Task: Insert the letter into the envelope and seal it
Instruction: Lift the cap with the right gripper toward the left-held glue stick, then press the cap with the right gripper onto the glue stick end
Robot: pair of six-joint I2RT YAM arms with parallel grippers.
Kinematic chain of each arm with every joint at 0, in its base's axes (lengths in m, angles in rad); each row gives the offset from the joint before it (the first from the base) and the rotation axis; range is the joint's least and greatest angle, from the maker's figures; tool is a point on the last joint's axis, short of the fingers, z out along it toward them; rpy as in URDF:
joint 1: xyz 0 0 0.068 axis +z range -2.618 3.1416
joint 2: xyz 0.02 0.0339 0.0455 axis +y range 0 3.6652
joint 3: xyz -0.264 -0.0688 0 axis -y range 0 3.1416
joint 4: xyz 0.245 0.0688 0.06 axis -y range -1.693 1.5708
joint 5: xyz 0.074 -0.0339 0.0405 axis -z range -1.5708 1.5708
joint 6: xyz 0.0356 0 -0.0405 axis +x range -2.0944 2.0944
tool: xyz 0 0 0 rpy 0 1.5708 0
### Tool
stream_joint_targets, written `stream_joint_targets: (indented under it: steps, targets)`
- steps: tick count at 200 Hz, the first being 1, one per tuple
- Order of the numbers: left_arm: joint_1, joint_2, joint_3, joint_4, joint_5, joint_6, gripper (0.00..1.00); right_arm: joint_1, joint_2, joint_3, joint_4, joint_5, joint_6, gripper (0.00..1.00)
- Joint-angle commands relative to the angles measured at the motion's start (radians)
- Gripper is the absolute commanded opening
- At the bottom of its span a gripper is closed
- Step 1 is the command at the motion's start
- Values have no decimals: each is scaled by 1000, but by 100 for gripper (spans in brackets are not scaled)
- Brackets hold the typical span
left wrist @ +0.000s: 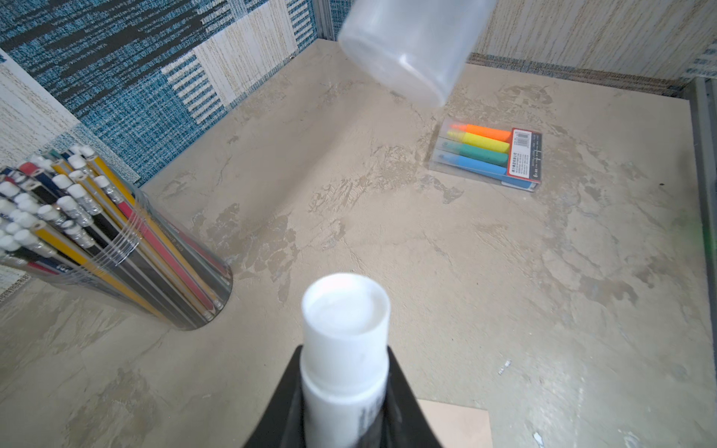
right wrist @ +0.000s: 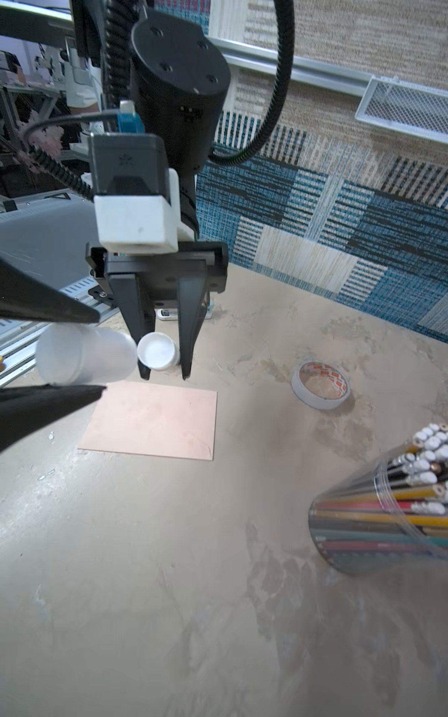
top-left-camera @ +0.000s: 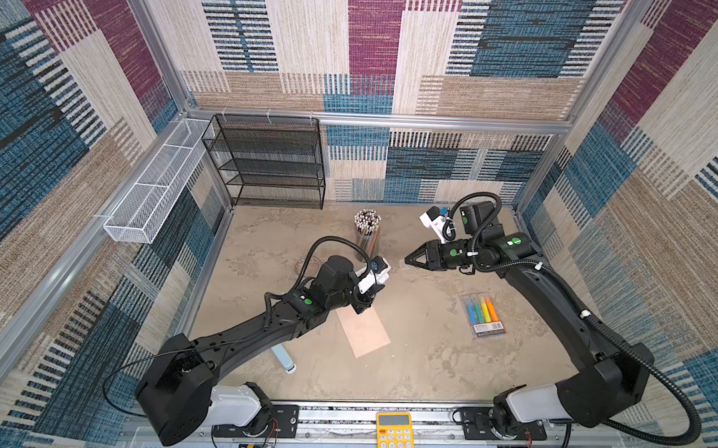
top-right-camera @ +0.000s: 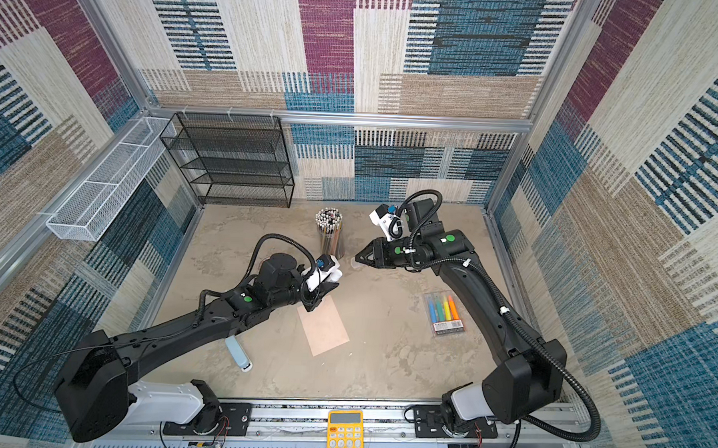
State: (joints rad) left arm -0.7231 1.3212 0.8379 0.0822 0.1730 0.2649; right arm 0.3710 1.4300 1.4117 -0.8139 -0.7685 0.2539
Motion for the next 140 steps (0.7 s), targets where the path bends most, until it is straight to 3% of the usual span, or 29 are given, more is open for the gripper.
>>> stream_joint_targets:
  steps: [1, 140]
  targets:
    - [2, -8, 10, 49, 29, 34, 0, 0, -9, -19, 65, -97, 10, 27]
    - [1, -50, 6, 66, 88, 23, 0, 0, 10, -130, 227, -248, 84, 28]
